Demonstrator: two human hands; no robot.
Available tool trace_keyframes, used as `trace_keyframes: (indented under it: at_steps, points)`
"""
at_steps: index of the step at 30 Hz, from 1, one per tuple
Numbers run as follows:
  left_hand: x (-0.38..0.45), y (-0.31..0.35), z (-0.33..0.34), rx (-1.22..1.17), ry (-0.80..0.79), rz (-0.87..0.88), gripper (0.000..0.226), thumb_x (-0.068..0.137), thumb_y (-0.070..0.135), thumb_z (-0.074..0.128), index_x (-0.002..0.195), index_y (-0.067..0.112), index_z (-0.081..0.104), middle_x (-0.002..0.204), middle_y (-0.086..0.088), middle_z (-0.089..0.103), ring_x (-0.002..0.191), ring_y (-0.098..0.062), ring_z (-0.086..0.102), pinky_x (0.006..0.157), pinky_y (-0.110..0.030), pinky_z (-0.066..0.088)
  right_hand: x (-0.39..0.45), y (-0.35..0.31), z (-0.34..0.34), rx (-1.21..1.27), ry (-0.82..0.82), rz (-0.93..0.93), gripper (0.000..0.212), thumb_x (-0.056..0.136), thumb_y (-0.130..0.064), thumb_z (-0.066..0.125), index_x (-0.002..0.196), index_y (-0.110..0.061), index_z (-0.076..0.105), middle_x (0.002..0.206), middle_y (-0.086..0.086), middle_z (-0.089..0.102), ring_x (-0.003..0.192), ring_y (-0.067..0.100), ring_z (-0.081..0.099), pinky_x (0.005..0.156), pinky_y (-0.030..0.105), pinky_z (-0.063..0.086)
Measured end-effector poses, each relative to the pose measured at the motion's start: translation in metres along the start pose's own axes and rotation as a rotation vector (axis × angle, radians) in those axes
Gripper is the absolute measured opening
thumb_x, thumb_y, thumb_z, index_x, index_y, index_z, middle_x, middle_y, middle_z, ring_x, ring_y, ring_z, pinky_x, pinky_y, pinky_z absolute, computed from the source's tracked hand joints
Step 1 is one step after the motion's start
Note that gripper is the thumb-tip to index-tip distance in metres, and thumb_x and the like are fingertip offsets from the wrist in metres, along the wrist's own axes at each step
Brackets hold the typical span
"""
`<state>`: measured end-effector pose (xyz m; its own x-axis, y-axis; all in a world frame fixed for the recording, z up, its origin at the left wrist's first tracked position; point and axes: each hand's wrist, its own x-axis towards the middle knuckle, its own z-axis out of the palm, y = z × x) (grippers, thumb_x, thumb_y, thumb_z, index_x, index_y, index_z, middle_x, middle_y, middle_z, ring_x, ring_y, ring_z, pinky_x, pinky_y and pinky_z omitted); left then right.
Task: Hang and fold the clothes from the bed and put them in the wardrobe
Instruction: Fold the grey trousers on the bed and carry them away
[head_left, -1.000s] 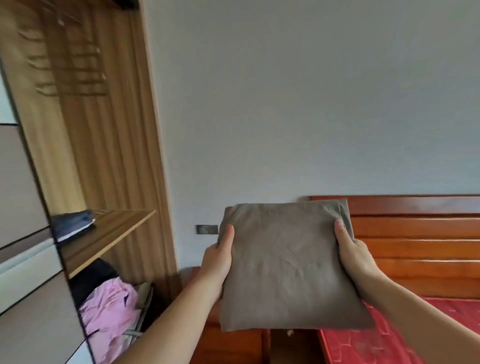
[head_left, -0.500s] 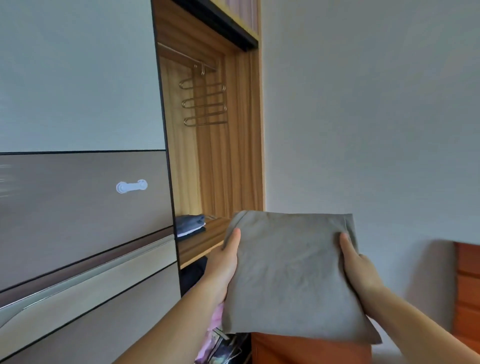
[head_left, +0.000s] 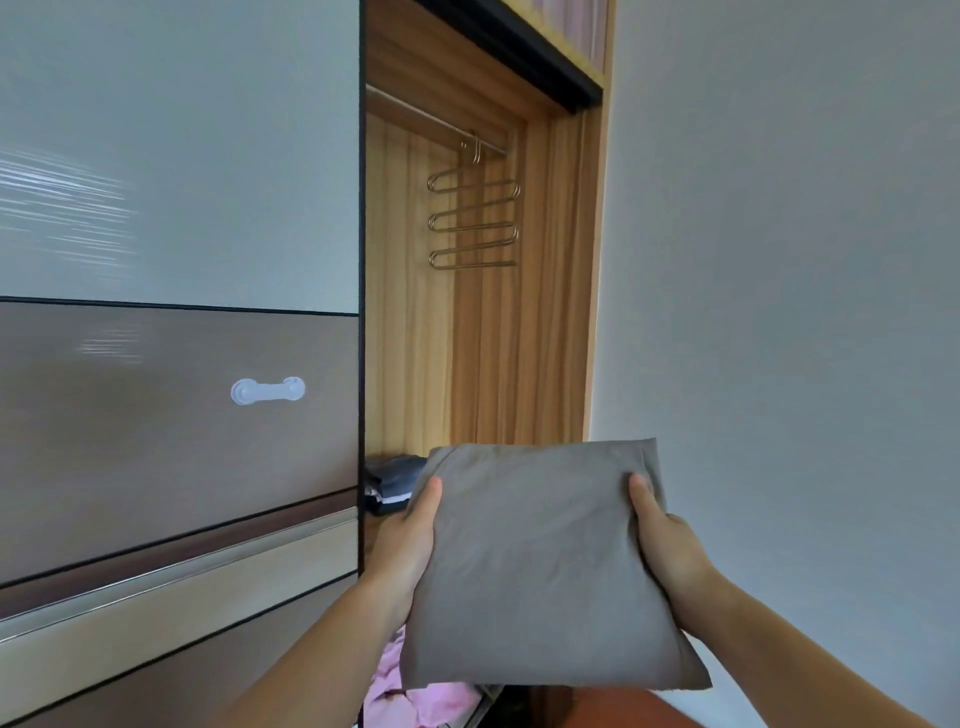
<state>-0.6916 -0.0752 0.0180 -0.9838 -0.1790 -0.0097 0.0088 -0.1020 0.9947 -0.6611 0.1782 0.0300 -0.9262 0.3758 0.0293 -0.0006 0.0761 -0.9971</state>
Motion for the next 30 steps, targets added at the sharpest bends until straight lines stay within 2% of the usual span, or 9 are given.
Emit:
trace_keyframes:
  at_steps: [3, 7, 12, 15, 18, 21, 23, 27, 30]
  points:
    - [0.049, -0.009, 0.013, -0.044, 0.013, 0.018, 0.034, 0.086, 0.057, 0.061, 0.084, 0.024, 0.067, 0.082, 0.005, 0.072, 0.079, -0.015, 0.067, 0.061, -0.025, 0.049, 0.043, 0.007, 0.011, 0.007, -0.006, 0.031, 0.063, 0.082, -0.073, 0.047, 0.094, -0.014, 0.065, 0.088, 0.004, 0.072, 0.082, 0.022, 0.069, 0.062, 0.030, 0.050]
    - [0.098, -0.027, 0.037, -0.004, 0.000, -0.020, 0.050, 0.087, 0.058, 0.058, 0.110, 0.015, 0.068, 0.102, -0.002, 0.070, 0.094, -0.020, 0.064, 0.078, -0.030, 0.050, 0.095, 0.020, 0.013, 0.043, -0.067, 0.129, 0.061, 0.085, -0.067, 0.051, 0.101, -0.012, 0.069, 0.091, 0.006, 0.076, 0.090, 0.026, 0.070, 0.079, 0.037, 0.054]
    - [0.155, -0.050, 0.061, 0.006, -0.015, -0.091, 0.051, 0.087, 0.057, 0.058, 0.117, 0.016, 0.066, 0.113, -0.004, 0.068, 0.103, -0.023, 0.063, 0.095, -0.037, 0.049, 0.161, 0.051, 0.026, 0.089, -0.120, 0.219, 0.056, 0.090, -0.059, 0.052, 0.111, -0.009, 0.067, 0.103, 0.011, 0.073, 0.099, 0.031, 0.067, 0.098, 0.046, 0.048]
    - [0.197, -0.071, 0.076, 0.033, 0.033, -0.138, 0.052, 0.087, 0.055, 0.061, 0.117, 0.014, 0.067, 0.112, -0.004, 0.069, 0.102, -0.023, 0.064, 0.091, -0.035, 0.051, 0.208, 0.076, 0.039, 0.099, -0.119, 0.241, 0.051, 0.091, -0.050, 0.057, 0.112, -0.005, 0.067, 0.102, 0.015, 0.072, 0.097, 0.032, 0.067, 0.095, 0.045, 0.050]
    - [0.240, -0.089, 0.093, 0.073, 0.095, -0.195, 0.052, 0.087, 0.051, 0.063, 0.117, 0.008, 0.067, 0.106, -0.005, 0.069, 0.093, -0.021, 0.065, 0.074, -0.029, 0.050, 0.265, 0.103, 0.050, 0.092, -0.142, 0.288, 0.057, 0.091, -0.043, 0.060, 0.124, 0.004, 0.060, 0.121, 0.023, 0.064, 0.112, 0.038, 0.059, 0.103, 0.050, 0.043]
    - [0.284, -0.104, 0.117, 0.104, 0.146, -0.244, 0.056, 0.087, 0.051, 0.063, 0.119, 0.005, 0.066, 0.111, -0.010, 0.069, 0.100, -0.028, 0.065, 0.086, -0.034, 0.052, 0.325, 0.120, 0.055, 0.059, -0.148, 0.305, 0.072, 0.086, -0.042, 0.068, 0.132, 0.010, 0.050, 0.137, 0.026, 0.051, 0.127, 0.039, 0.048, 0.112, 0.048, 0.032]
    - [0.309, -0.109, 0.128, 0.120, 0.207, -0.263, 0.060, 0.087, 0.053, 0.062, 0.121, 0.004, 0.064, 0.107, -0.008, 0.069, 0.096, -0.026, 0.065, 0.080, -0.031, 0.052, 0.362, 0.128, 0.063, 0.080, -0.181, 0.372, 0.075, 0.081, -0.044, 0.073, 0.127, 0.011, 0.054, 0.130, 0.025, 0.057, 0.120, 0.040, 0.052, 0.108, 0.049, 0.037]
    - [0.351, -0.111, 0.131, 0.103, 0.320, -0.288, 0.063, 0.087, 0.058, 0.059, 0.124, 0.007, 0.059, 0.089, 0.002, 0.061, 0.073, -0.012, 0.057, 0.053, -0.023, 0.040, 0.418, 0.129, 0.091, 0.055, -0.317, 0.390, 0.055, 0.081, -0.043, 0.073, 0.105, 0.007, 0.067, 0.101, 0.019, 0.071, 0.092, 0.035, 0.065, 0.078, 0.042, 0.052]
    - [0.382, -0.105, 0.118, 0.024, 0.334, -0.304, 0.057, 0.088, 0.056, 0.058, 0.119, 0.009, 0.064, 0.092, -0.003, 0.068, 0.081, -0.020, 0.065, 0.061, -0.027, 0.049, 0.450, 0.120, 0.128, -0.020, -0.355, 0.261, 0.049, 0.084, -0.040, 0.071, 0.113, -0.001, 0.068, 0.108, 0.014, 0.069, 0.098, 0.032, 0.063, 0.088, 0.040, 0.049]
